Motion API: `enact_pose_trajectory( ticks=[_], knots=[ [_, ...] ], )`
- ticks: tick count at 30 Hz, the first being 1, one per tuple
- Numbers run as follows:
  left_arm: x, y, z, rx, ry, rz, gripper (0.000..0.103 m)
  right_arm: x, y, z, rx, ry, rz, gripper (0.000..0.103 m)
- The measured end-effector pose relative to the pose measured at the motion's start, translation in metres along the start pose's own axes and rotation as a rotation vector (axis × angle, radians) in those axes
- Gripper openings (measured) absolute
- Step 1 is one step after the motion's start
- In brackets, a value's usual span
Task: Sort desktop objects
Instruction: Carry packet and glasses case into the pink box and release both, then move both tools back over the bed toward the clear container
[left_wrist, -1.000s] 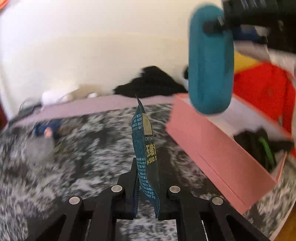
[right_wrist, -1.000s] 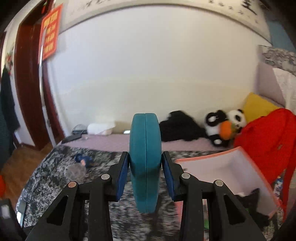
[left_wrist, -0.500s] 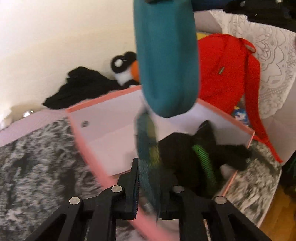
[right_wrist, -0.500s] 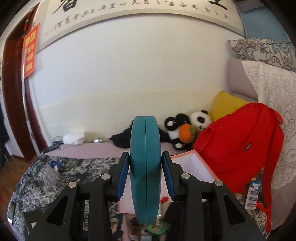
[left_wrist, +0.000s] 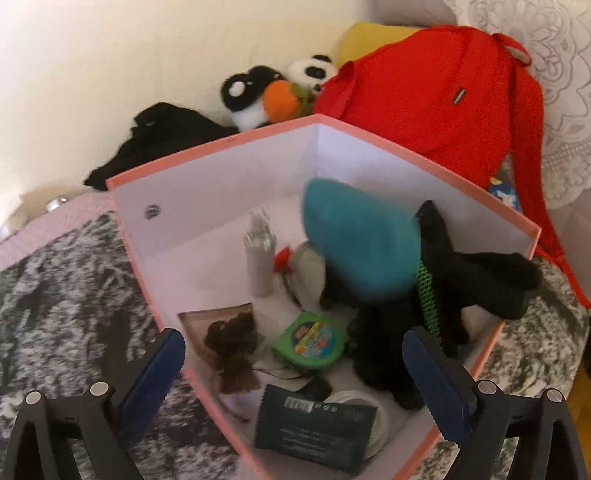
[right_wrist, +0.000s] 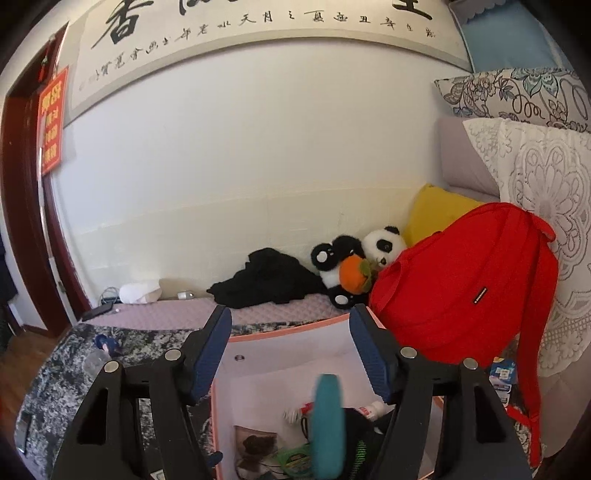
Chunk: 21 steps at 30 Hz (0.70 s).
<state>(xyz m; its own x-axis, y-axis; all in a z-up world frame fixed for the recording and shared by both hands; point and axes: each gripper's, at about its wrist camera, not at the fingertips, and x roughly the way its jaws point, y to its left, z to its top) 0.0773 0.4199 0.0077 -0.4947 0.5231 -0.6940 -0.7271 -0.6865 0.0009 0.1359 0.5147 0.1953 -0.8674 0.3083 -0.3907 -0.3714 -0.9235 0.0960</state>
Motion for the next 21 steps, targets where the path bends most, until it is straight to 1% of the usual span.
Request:
enact_pose_trajectory(
  ticks=[5,7,9,14,16,21],
  knots=[
    [-0.017,0.017,-0.01,-0.027,-0.006,0.0,0.098,-0.002,0.011,0.001,-0.001,-0.001,0.013,0.071],
    [-0.025,0.027,-0.015,-0.03,-0.013,0.01,0.098,-0.004,0.017,0.001,-0.003,-0.005,0.024,0.072],
    [-0.036,0.04,-0.024,-0.032,-0.017,0.036,0.098,-0.006,0.029,0.001,-0.014,-0.008,0.035,0.074],
    [-0.062,0.082,-0.047,-0.055,-0.024,0.124,0.098,-0.009,0.062,0.001,-0.051,-0.013,0.064,0.078],
    [-0.077,0.102,-0.059,-0.066,-0.034,0.158,0.098,-0.011,0.083,-0.003,-0.088,-0.015,0.077,0.08],
    [-0.111,0.148,-0.091,-0.072,-0.062,0.293,0.098,-0.014,0.138,-0.013,-0.188,-0.019,0.111,0.088]
  ],
)
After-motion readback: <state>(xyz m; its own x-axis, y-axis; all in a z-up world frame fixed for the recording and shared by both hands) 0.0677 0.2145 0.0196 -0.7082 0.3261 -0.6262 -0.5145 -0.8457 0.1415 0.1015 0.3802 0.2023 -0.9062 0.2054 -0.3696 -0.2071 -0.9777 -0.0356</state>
